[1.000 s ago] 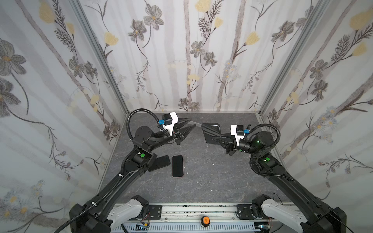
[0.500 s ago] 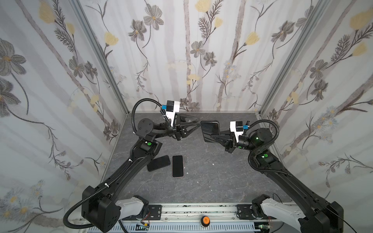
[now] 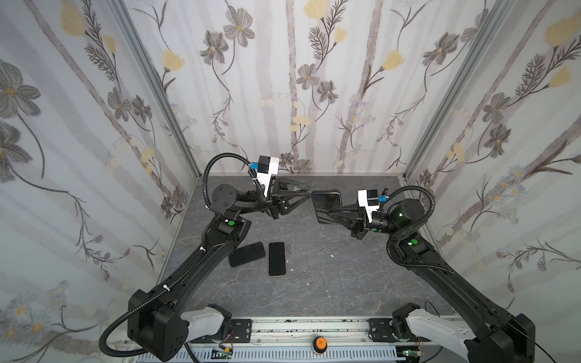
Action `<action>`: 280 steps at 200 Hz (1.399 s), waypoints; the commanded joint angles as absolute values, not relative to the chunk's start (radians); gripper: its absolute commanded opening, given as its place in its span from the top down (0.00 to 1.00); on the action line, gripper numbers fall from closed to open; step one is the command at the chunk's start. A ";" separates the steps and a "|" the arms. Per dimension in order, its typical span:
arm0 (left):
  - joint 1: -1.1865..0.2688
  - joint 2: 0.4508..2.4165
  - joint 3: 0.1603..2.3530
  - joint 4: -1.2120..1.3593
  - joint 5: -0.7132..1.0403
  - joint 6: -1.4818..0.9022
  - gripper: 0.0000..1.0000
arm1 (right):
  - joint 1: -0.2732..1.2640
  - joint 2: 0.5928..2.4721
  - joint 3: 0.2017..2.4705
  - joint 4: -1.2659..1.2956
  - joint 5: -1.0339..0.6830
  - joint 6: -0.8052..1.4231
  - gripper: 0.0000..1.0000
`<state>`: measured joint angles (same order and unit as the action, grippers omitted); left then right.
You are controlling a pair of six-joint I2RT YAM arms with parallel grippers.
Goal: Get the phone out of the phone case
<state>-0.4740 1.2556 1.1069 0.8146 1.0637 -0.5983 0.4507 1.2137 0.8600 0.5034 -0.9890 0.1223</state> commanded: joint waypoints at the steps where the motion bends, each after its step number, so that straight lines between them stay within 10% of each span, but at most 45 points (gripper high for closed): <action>1: -0.474 1.255 1.108 0.853 1.107 -0.593 0.63 | 0.452 1.211 0.870 0.555 -0.986 0.126 1.00; 280: -0.429 1.318 1.116 0.851 1.045 -0.609 0.67 | 0.513 1.218 0.918 0.391 -1.085 -0.018 1.00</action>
<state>-0.4324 1.3079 1.1145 0.8425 1.1019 -0.6003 0.4957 1.2121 0.8989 0.3531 -0.9386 0.0360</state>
